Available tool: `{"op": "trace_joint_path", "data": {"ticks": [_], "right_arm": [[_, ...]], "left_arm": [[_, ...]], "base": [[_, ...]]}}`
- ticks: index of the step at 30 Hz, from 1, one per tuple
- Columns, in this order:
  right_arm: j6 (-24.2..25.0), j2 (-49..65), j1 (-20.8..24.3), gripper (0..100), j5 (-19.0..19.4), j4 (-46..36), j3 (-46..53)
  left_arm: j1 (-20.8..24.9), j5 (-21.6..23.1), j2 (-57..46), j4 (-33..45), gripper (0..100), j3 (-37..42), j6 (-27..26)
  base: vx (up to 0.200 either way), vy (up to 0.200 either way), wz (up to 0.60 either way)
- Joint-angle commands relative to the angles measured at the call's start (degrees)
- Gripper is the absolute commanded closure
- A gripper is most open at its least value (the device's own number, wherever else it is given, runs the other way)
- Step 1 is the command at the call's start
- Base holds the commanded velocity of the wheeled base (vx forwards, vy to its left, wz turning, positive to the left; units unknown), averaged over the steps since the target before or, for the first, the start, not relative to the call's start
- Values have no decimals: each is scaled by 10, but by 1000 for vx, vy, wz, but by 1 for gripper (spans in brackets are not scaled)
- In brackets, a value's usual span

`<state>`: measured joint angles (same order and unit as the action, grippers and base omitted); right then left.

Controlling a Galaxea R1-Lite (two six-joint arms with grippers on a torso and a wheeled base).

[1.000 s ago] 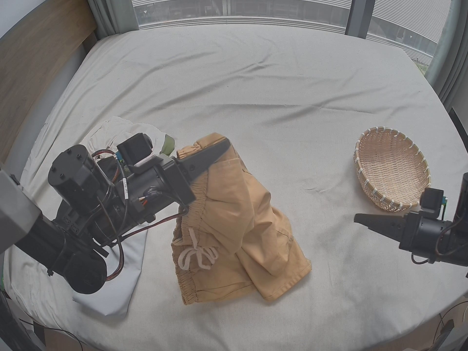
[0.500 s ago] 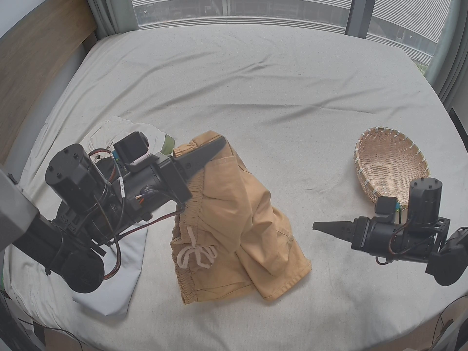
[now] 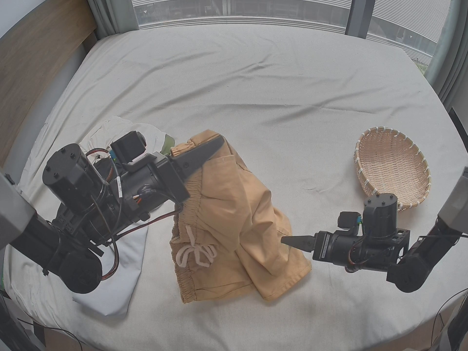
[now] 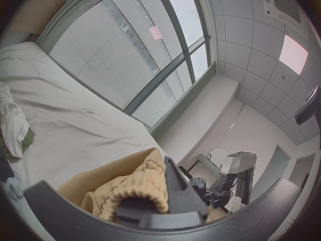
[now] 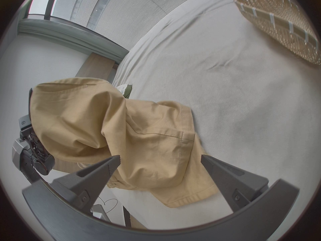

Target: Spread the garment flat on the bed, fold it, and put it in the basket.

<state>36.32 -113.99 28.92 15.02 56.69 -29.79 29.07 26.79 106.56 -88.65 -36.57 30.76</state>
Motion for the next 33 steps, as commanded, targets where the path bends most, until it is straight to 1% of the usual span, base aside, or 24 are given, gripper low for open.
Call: {"op": "trace_joint_path", "data": {"ticks": [1, 12, 18, 22, 28, 33], "right_arm": [[1, -40, 10, 0, -1, 1, -18], [2, -78, 10, 0, 0, 1, -53], [3, -95, 21, 0, 0, 1, -90], [4, -97, 25, 0, -1, 1, -97], [11, -94, 6, 0, -1, 2, -72], [11, -97, -9, 0, -1, 31, -55]], "left_arm": [[0, 0, -2, 0, 100, 2, 0], [1, -1, -1, 0, 100, 5, 0], [0, -1, -3, 0, 100, 6, -1], [-1, -1, -3, 0, 100, 8, -1], [0, -1, -2, 0, 100, 8, -1], [0, -1, -2, 0, 100, 8, -1]], "base": [[0, 0, 0], [0, 0, 0], [0, 0, 0], [0, 0, 0], [0, 0, 0], [0, 0, 0]]}}
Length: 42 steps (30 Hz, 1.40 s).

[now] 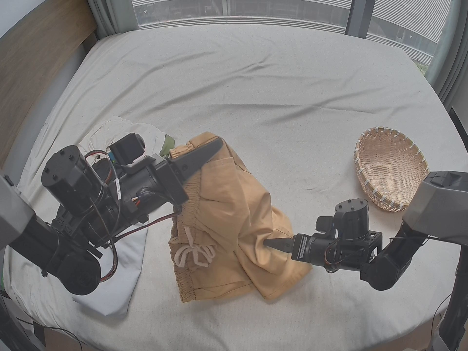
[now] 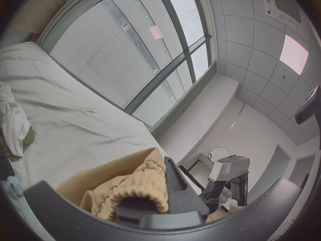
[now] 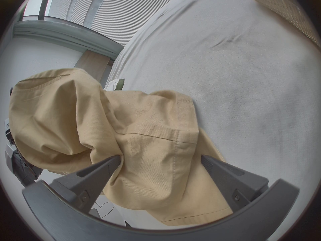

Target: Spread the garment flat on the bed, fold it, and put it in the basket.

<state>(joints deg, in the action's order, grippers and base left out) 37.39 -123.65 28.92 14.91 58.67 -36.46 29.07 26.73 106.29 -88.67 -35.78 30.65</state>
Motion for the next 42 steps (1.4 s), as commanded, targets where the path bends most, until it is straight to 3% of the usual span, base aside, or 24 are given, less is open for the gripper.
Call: {"op": "trace_joint_path", "data": {"ticks": [1, 7, 15, 25, 42], "right_arm": [[1, 0, -9, 0, 0, 13, 12], [0, -35, -10, 0, 1, 55, 5], [-2, -91, -7, 0, 5, 189, 1], [20, -70, -6, 0, 6, 290, 47], [67, -19, -8, 0, 18, 297, 82]], "left_arm": [[0, 0, 1, 0, 100, 0, 0], [1, -1, 1, 0, 100, 0, 0], [1, -1, 1, 0, 100, 1, 0], [-1, -1, 3, 0, 100, 0, 0], [-4, -11, 3, 0, 100, -1, 0]], "base": [[0, 0, 0], [0, 0, 0], [0, 0, 0], [0, 0, 0], [0, 0, 0]]}}
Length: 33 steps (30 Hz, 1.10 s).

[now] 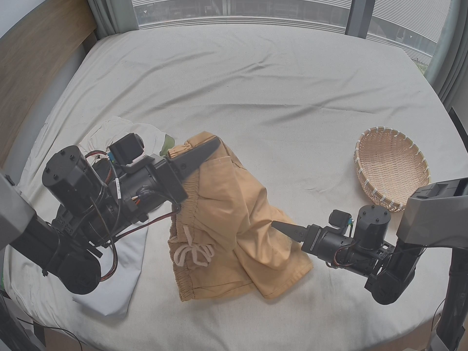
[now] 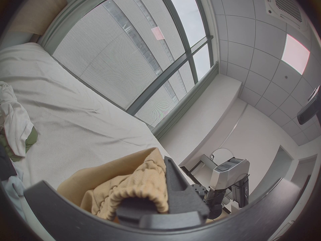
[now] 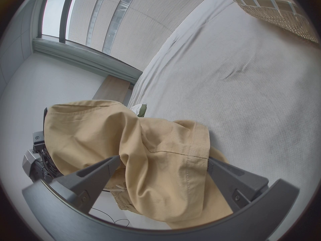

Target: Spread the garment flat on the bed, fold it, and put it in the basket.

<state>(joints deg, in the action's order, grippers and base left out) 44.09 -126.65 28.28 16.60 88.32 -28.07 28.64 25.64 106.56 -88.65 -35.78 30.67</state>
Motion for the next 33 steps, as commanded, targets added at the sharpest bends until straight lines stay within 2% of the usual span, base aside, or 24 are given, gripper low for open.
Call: {"op": "trace_joint_path", "data": {"ticks": [1, 11, 12, 26, 31, 33], "right_arm": [[0, 10, -2, 0, 1, 0, -4], [27, -11, -9, 0, -1, 1, -22], [27, -11, -9, 100, -1, 1, -22], [28, 5, -20, 100, -2, 2, -2], [25, 71, -45, 100, -1, 2, 40], [17, 127, -74, 100, 0, 1, 70]], "left_arm": [[0, 0, 1, 0, 100, -1, 1], [-1, 0, 1, 0, 100, -1, 1], [-1, 0, 1, 0, 100, -1, 1], [-1, -1, -3, 0, 100, 9, 0], [2, -1, -15, 0, 100, 10, 2], [5, 0, -30, 0, 100, 15, 2]], "base": [[0, 0, 0], [0, 0, 0], [0, 0, 0], [0, 0, 0], [0, 0, 0], [0, 0, 0]]}}
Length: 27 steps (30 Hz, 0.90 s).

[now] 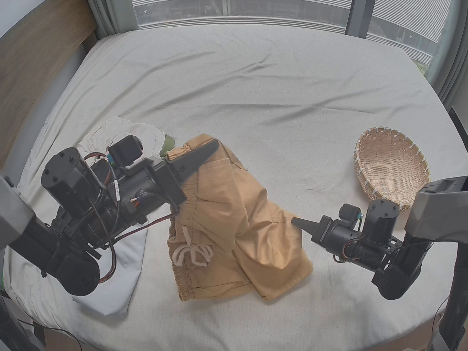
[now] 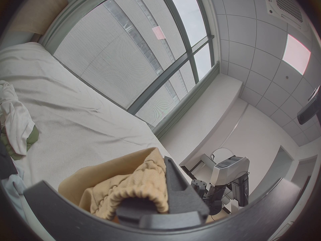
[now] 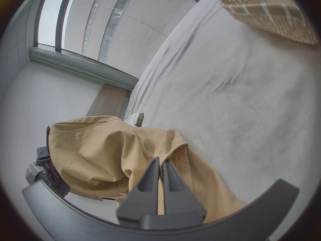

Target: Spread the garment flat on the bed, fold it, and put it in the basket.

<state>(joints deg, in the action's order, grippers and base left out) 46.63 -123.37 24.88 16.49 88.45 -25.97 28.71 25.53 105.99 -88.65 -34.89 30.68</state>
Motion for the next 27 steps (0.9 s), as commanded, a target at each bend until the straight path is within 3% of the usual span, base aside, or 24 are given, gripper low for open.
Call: {"op": "trace_joint_path", "data": {"ticks": [1, 12, 17, 27], "right_arm": [[-12, 116, -51, 100, 2, 0, 60], [-29, 284, -138, 100, 23, -7, 114], [-50, 308, -157, 100, 24, -8, 128], [-56, 306, -170, 100, 28, -8, 163]], "left_arm": [[6, 1, -32, 0, 100, 11, 3], [1, 8, -53, -1, 100, 55, 3], [-1, 7, -51, -1, 100, 62, 3], [-52, 8, 3, -1, 100, 121, 2]], "base": [[0, 0, 0], [0, 0, 0], [0, 0, 0], [0, 0, 0]]}}
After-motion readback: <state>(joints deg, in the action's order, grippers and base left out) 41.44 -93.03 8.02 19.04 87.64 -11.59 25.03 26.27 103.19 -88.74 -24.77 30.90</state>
